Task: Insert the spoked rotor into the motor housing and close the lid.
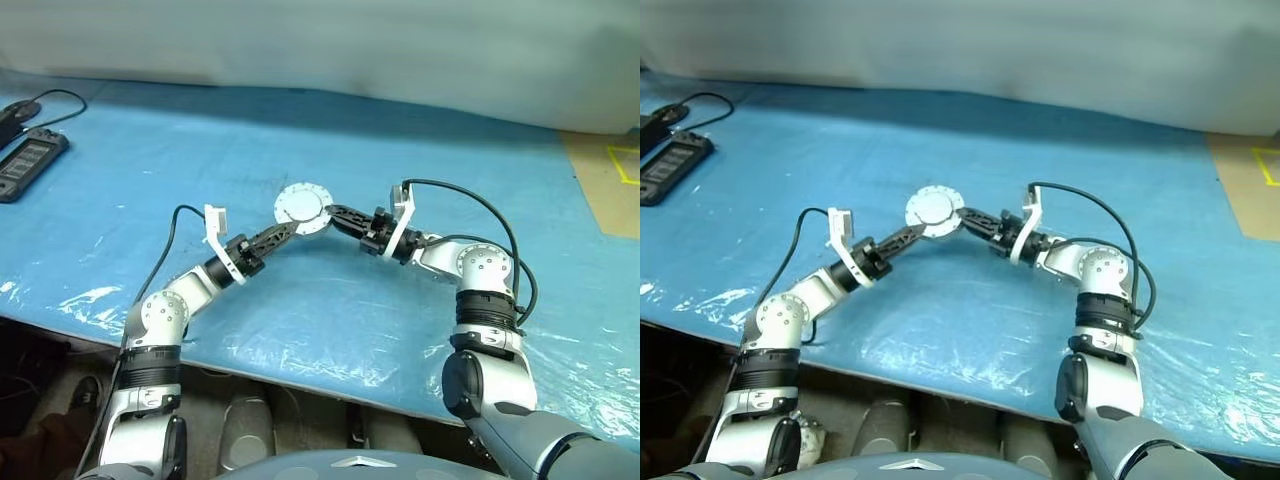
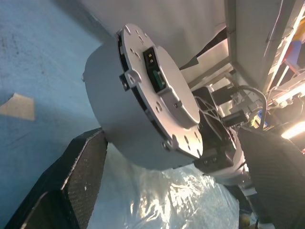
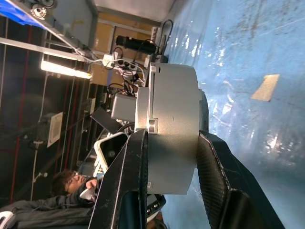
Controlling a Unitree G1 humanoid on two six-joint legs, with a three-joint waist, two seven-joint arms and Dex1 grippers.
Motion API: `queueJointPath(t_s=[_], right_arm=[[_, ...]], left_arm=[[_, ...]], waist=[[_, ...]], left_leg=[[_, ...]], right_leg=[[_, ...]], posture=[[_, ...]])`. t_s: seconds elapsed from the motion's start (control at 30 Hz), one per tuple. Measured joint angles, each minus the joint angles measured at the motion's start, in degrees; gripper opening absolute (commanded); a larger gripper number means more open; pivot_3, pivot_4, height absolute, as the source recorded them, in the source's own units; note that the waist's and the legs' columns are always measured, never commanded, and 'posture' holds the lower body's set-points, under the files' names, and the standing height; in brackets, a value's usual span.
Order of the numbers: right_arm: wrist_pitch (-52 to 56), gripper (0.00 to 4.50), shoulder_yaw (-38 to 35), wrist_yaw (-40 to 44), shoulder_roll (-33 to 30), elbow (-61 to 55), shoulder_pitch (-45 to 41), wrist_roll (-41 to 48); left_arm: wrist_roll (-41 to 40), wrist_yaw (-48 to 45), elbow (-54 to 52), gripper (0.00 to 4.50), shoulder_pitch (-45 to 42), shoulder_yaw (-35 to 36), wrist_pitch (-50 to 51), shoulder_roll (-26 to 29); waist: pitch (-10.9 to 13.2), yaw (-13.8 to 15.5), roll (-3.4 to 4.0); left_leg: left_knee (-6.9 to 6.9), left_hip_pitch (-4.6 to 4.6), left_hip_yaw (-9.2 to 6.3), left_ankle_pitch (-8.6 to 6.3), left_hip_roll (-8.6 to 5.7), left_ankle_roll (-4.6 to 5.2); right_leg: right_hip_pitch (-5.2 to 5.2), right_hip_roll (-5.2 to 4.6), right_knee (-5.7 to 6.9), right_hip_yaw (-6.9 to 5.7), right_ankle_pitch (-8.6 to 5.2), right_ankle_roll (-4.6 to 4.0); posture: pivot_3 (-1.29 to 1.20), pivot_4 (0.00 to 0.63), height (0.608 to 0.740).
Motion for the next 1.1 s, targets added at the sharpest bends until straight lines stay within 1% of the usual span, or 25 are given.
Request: queueJointPath(t_s=[0.2,0.37,0.63,0.73,0.9,1.0,1.07,1.1], right_arm=[[-0.4,1.15,0.21,0.0,-0.44,0.62,-0.55,0.03],[1.86,1.15,0.16,-0.02,0.48,-0.87,-0.55,1.31],[5.05,1.15,-0.11,-1.24,1.25,-3.14,-0.73,2.97],[6.56,1.15,-0.08,-1.34,1.92,-4.6,-0.55,3.24],[7.52,1.15,0.21,-1.33,2.79,-5.25,-0.55,3.7],[7.53,1.15,0.21,-1.36,2.75,-5.25,-0.55,3.68],[7.16,1.15,0.28,-1.32,2.74,-5.26,-0.59,3.65],[6.93,1.15,0.38,-1.21,2.74,-5.26,-0.62,3.64]], left_arm=[[0.34,-0.14,0.14,4.48,0.02,0.19,-1.76,-0.62],[-0.35,2.35,4.03,4.48,-2.7,2.23,-2.68,-4.14],[-1.95,3.17,6.16,4.48,-4.37,4.35,-2.74,-5.51],[-3.05,3.3,6.34,4.48,-5.07,5.01,-2.67,-7.15],[-3.82,2.32,6.3,4.48,-5.56,4.33,-2.62,-8.13],[-4.0,1.66,6.3,3.87,-5.47,4.04,-2.17,-7.88],[-5.09,1.5,6.5,3.27,-5.44,4.46,-1.94,-7.91],[-5.77,1.64,6.85,3.11,-5.44,4.77,-1.66,-7.99]], waist=[[0.0,0.06,0.0],[0.0,-0.03,-0.01],[0.0,0.18,-0.01],[0.0,0.18,-0.01],[0.0,0.17,-0.01],[0.0,0.18,-0.01],[0.0,0.12,-0.01],[0.0,0.12,-0.01]], left_leg=[[0.05,0.0,0.0,0.0,-0.01,0.0],[0.1,0.0,-0.01,0.0,0.0,0.01],[0.12,0.0,-0.01,0.0,-0.01,0.01],[0.12,0.0,-0.01,0.0,0.0,0.01],[0.12,0.01,-0.01,0.0,0.01,0.0],[0.12,0.0,-0.01,0.0,0.0,0.0],[0.12,0.01,-0.01,0.0,0.01,0.0],[0.12,0.02,-0.01,0.0,0.01,0.0]], right_leg=[[0.02,-0.01,0.02,0.01,0.0,0.0],[0.03,0.0,0.05,0.02,0.01,0.0],[0.05,0.0,0.05,0.01,0.01,0.0],[0.05,0.0,0.05,0.01,0.01,0.0],[0.05,0.0,0.05,0.01,0.01,0.0],[0.06,0.0,0.04,0.0,0.01,0.0],[0.05,0.0,0.05,0.01,0.01,0.0],[0.06,0.0,0.05,0.01,0.01,0.0]], posture=[[0.0,0.15,0.74],[0.0,0.15,0.74],[0.0,0.15,0.74],[0.0,0.15,0.74],[0.0,0.15,0.74],[0.0,0.15,0.74],[0.0,0.15,0.74],[0.0,0.15,0.74]])
